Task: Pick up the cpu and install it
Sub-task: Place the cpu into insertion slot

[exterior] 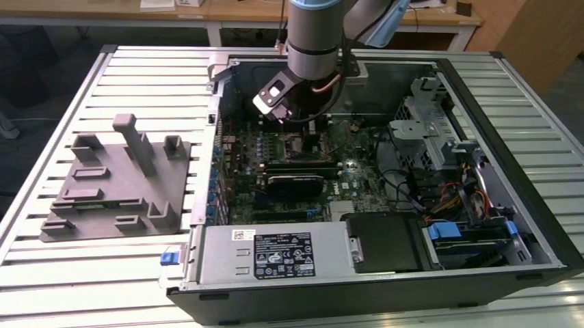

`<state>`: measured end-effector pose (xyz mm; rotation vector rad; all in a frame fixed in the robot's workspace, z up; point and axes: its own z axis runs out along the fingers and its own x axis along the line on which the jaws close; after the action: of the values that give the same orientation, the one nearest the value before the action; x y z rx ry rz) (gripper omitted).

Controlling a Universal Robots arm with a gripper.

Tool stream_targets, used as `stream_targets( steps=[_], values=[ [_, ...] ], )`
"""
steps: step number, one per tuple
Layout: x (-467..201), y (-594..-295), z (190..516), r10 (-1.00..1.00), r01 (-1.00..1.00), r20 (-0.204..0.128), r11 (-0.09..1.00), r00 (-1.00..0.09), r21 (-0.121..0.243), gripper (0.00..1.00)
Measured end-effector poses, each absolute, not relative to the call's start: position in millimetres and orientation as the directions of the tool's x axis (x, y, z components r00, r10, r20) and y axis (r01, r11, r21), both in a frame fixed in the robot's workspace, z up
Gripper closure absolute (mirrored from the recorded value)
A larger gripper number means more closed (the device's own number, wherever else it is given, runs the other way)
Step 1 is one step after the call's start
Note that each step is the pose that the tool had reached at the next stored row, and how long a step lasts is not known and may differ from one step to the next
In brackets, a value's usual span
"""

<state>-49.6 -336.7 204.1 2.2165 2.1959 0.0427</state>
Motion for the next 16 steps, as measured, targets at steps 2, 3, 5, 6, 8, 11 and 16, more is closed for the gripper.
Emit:
stream_targets(
  steps=[2, 3, 5, 6, 8, 11, 16],
  values=[
    [-50, -337, 206, 1.000, 0.999, 0.004, -0.009, 0.009, 0.034, 0.58],
    [-50, -337, 207, 1.000, 0.999, 0.004, -0.009, 0.009, 0.034, 0.64],
    [-50, -337, 209, 1.000, 0.999, 0.005, -0.009, 0.009, 0.034, 0.70],
    [-50, -337, 209, 1.000, 0.999, 0.005, -0.009, 0.009, 0.034, 0.76],
    [-50, -337, 211, 1.000, 0.999, 0.005, -0.009, 0.009, 0.034, 0.82],
    [-50, -337, 214, 1.000, 0.999, 0.004, -0.009, 0.009, 0.034, 0.89],
    [-50, -337, 220, 1.000, 0.999, 0.004, -0.009, 0.009, 0.034, 0.89]
  ],
)
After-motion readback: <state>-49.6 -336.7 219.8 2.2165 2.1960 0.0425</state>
